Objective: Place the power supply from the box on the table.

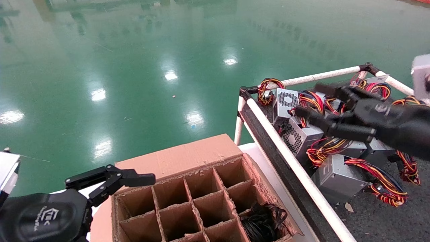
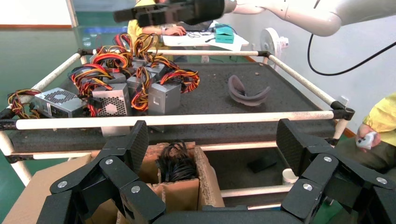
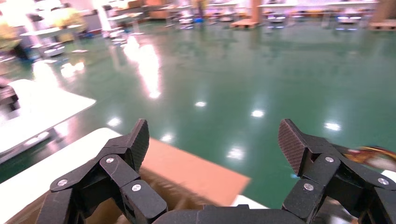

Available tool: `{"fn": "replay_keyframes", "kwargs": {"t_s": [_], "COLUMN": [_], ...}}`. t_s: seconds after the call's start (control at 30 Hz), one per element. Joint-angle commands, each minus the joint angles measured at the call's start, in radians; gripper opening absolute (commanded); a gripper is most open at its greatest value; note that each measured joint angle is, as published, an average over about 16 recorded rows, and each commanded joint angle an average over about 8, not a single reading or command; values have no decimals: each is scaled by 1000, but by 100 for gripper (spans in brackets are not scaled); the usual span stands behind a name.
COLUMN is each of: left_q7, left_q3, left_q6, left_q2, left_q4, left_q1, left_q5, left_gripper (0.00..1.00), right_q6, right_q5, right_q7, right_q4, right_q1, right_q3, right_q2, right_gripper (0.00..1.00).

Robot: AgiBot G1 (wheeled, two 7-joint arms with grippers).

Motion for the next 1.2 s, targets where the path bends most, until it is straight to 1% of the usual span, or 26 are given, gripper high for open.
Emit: {"fn": "replay_keyframes", "kwargs": {"t_s": [0.03,0.47,0.63,0.8,1.2], "left_q7": [0,0,0,0,0], "left_q3": [0,0,0,0,0], "left_q6": [0,0,0,0,0], "left_q2": [0,0,0,0,0], "left_q4": [0,0,0,0,0], "left_q1": [0,0,0,0,0], "left_q5": [0,0,0,0,0], "left_gripper": [100,100,100,100,100], "right_q6": [-18,-136,-169,-182,-170], "right_q5": [16,117,145,157,148], "right_q7": [-2,-16,-20,-21,-20], "right_q4": [41,306,382,409,383], "right_q1": [-24,-182,-226,-243,-228], "right_q3": [-3,-24,-30,-32,-31], "right_q2": [5,34,42,46,43], "right_gripper": [100,100,100,100,100]}}
